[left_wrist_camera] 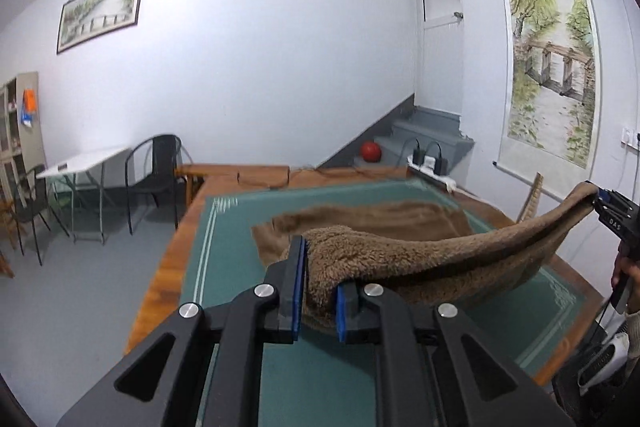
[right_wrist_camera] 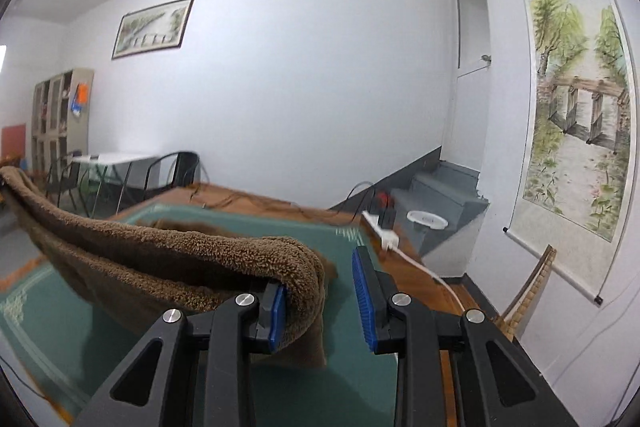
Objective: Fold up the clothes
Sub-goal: 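Lift the blanket edge with both grippers and carry it over the blanket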
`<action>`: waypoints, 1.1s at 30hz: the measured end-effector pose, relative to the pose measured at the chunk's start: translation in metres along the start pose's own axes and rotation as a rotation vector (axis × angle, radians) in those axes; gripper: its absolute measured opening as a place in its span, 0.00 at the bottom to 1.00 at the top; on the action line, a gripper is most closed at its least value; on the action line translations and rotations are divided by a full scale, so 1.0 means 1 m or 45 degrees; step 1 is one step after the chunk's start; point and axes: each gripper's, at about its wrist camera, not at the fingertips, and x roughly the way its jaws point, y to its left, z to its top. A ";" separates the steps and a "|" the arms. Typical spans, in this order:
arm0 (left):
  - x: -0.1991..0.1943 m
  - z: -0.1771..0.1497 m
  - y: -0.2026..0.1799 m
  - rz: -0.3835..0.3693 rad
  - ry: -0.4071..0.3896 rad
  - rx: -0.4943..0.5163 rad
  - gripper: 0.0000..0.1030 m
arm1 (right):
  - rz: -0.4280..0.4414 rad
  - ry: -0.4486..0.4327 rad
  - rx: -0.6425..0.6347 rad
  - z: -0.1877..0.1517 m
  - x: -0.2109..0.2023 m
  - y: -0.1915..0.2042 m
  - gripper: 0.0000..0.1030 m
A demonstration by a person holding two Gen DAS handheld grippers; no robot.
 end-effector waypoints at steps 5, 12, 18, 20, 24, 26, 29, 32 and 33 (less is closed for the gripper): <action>0.039 0.040 0.007 0.021 -0.005 -0.029 0.15 | -0.027 -0.019 0.033 0.033 0.041 -0.004 0.30; 0.118 0.083 0.024 0.062 0.042 -0.089 0.15 | -0.036 -0.007 0.074 0.072 0.111 -0.007 0.30; 0.210 0.102 0.037 0.112 0.146 -0.136 0.15 | -0.059 0.061 0.093 0.088 0.200 -0.004 0.30; 0.244 0.102 0.040 0.128 0.196 -0.144 0.15 | -0.064 0.104 0.105 0.087 0.235 -0.004 0.30; 0.314 0.095 0.044 0.178 0.300 -0.132 0.16 | -0.063 0.210 0.143 0.070 0.304 -0.002 0.30; 0.344 0.090 0.045 0.202 0.344 -0.126 0.16 | -0.067 0.259 0.156 0.059 0.332 0.000 0.30; 0.385 0.075 0.050 0.235 0.419 -0.129 0.16 | -0.065 0.345 0.187 0.040 0.375 0.002 0.30; 0.419 0.058 0.054 0.265 0.501 -0.137 0.16 | -0.058 0.439 0.211 0.019 0.412 0.002 0.30; 0.430 0.052 0.056 0.275 0.528 -0.139 0.16 | -0.057 0.467 0.214 0.013 0.422 0.003 0.30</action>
